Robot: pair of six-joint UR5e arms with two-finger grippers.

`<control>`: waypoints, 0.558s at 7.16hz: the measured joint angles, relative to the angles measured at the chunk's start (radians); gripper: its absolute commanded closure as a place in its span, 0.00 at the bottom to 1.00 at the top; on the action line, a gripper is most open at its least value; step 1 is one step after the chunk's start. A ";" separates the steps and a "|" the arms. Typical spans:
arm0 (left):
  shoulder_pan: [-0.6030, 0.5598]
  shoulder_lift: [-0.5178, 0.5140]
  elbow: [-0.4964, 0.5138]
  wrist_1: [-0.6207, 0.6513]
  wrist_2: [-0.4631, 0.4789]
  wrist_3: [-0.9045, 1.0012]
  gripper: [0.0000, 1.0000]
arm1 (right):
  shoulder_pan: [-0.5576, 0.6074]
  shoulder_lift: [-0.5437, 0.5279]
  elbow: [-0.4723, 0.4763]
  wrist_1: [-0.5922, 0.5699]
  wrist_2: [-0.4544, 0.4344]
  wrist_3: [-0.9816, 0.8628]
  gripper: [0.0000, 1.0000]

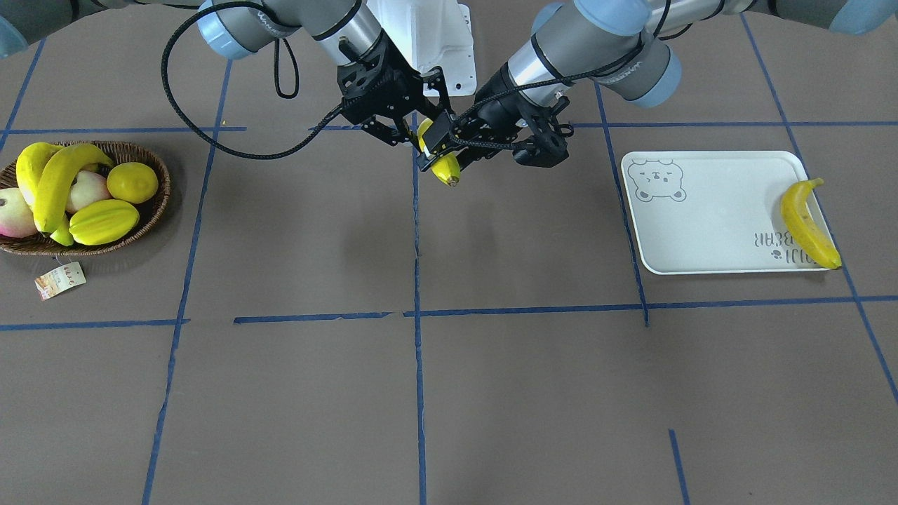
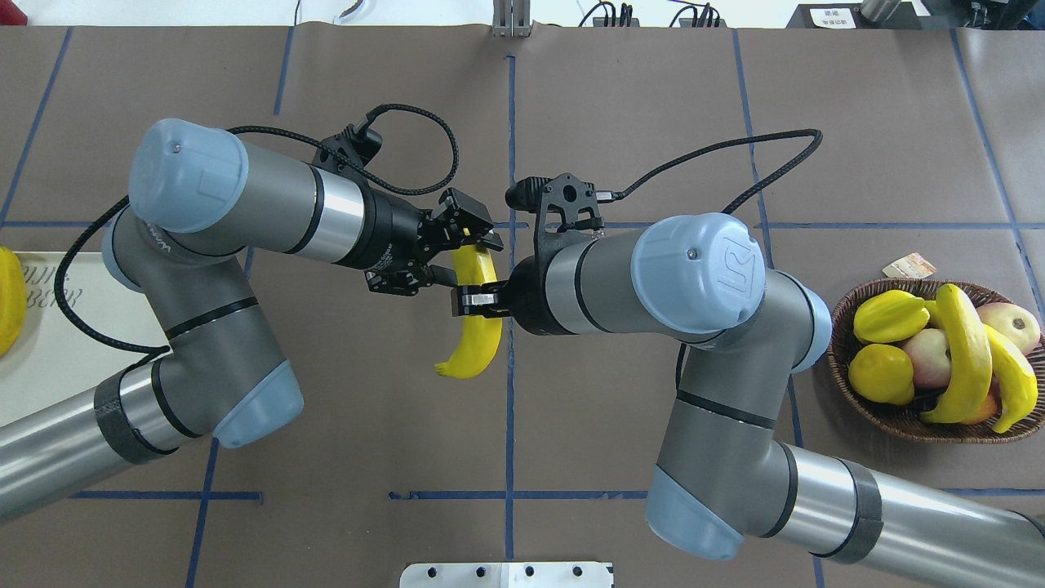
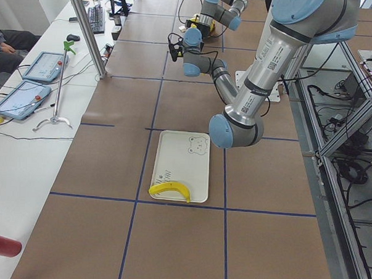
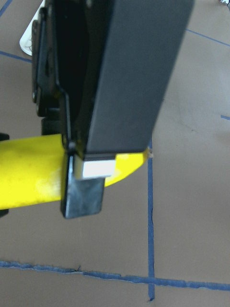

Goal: Transfer all bananas from basket to plate

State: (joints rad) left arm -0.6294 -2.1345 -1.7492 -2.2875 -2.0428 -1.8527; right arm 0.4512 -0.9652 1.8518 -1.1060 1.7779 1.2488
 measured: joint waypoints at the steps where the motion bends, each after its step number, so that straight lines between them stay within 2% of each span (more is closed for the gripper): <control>1: 0.000 -0.001 0.000 0.000 0.000 -0.002 0.74 | 0.000 0.000 -0.001 0.000 0.000 0.000 0.89; 2: 0.000 0.000 -0.001 0.000 0.000 -0.003 0.93 | 0.000 0.000 -0.001 0.001 0.000 0.000 0.85; 3: 0.000 0.000 -0.002 -0.001 0.000 -0.003 1.00 | 0.000 0.000 -0.002 0.002 0.000 0.000 0.65; 4: 0.000 0.001 -0.004 -0.001 0.000 -0.004 1.00 | 0.000 0.001 -0.002 0.004 0.000 0.001 0.17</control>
State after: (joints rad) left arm -0.6296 -2.1338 -1.7529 -2.2887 -2.0432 -1.8564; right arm 0.4510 -0.9644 1.8500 -1.1023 1.7780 1.2500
